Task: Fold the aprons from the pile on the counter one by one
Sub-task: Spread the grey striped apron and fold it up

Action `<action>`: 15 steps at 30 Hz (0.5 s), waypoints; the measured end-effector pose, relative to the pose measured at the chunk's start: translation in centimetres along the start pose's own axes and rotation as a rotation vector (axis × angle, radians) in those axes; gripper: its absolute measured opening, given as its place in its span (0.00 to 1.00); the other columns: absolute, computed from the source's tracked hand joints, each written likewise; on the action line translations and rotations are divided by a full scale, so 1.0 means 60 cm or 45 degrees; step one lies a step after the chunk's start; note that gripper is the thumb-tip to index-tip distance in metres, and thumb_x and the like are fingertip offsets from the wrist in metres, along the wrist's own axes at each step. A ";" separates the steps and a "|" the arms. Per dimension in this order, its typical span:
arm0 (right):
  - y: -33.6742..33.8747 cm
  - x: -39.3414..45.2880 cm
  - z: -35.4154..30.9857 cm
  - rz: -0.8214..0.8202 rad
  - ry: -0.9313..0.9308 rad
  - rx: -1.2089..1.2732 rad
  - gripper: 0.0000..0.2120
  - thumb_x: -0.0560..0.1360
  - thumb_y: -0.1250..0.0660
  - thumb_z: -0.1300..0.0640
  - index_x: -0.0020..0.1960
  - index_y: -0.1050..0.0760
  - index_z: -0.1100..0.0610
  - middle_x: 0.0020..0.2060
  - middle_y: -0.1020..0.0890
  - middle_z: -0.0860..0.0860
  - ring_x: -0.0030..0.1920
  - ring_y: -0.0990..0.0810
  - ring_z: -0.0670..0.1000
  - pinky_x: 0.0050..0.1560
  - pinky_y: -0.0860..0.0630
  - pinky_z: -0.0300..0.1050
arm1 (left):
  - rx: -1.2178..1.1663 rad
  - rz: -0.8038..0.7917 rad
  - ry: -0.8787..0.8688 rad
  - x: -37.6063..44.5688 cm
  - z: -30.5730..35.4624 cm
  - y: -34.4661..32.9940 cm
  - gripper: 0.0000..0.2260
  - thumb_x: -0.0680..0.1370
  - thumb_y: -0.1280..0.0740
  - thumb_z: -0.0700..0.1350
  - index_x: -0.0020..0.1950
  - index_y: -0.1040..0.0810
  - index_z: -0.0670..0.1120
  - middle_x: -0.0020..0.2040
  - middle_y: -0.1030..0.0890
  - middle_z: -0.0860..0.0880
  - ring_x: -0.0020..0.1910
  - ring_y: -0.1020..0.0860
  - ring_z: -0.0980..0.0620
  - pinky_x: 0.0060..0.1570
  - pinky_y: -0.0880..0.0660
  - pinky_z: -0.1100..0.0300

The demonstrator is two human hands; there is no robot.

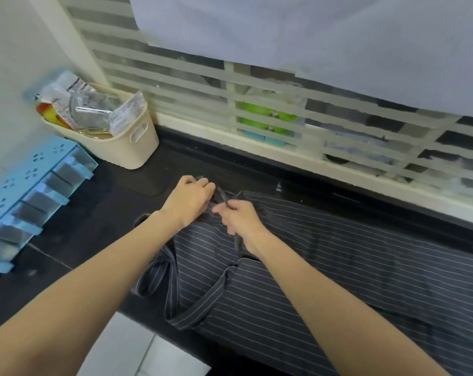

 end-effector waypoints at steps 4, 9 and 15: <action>0.082 -0.043 -0.092 0.063 0.407 0.180 0.15 0.81 0.47 0.66 0.43 0.24 0.57 0.26 0.31 0.50 0.26 0.35 0.44 0.30 0.36 0.35 | 0.296 -0.129 0.115 -0.007 -0.027 -0.013 0.10 0.74 0.35 0.36 0.54 0.28 0.46 0.52 0.24 0.49 0.48 0.23 0.48 0.56 0.36 0.56; 0.269 -0.073 -0.068 0.372 0.405 0.663 0.12 0.79 0.44 0.67 0.43 0.24 0.59 0.24 0.31 0.49 0.25 0.35 0.46 0.34 0.36 0.40 | 0.516 -0.422 0.377 -0.006 -0.063 -0.015 0.22 0.75 0.33 0.40 0.67 0.36 0.47 0.63 0.29 0.46 0.60 0.26 0.46 0.66 0.40 0.52; 0.304 -0.099 -0.008 0.334 0.265 0.446 0.09 0.78 0.38 0.62 0.41 0.24 0.61 0.30 0.23 0.53 0.32 0.24 0.50 0.41 0.25 0.42 | 0.274 -0.261 -0.006 0.015 0.048 -0.014 0.30 0.75 0.35 0.44 0.75 0.44 0.50 0.74 0.41 0.49 0.72 0.42 0.46 0.69 0.43 0.49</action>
Point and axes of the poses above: each hand's wrist, its own x-axis towards the middle knuckle, its own y-axis out of the back of the hand, z = x × y, the point moved 9 cm from there along x, towards the middle knuckle
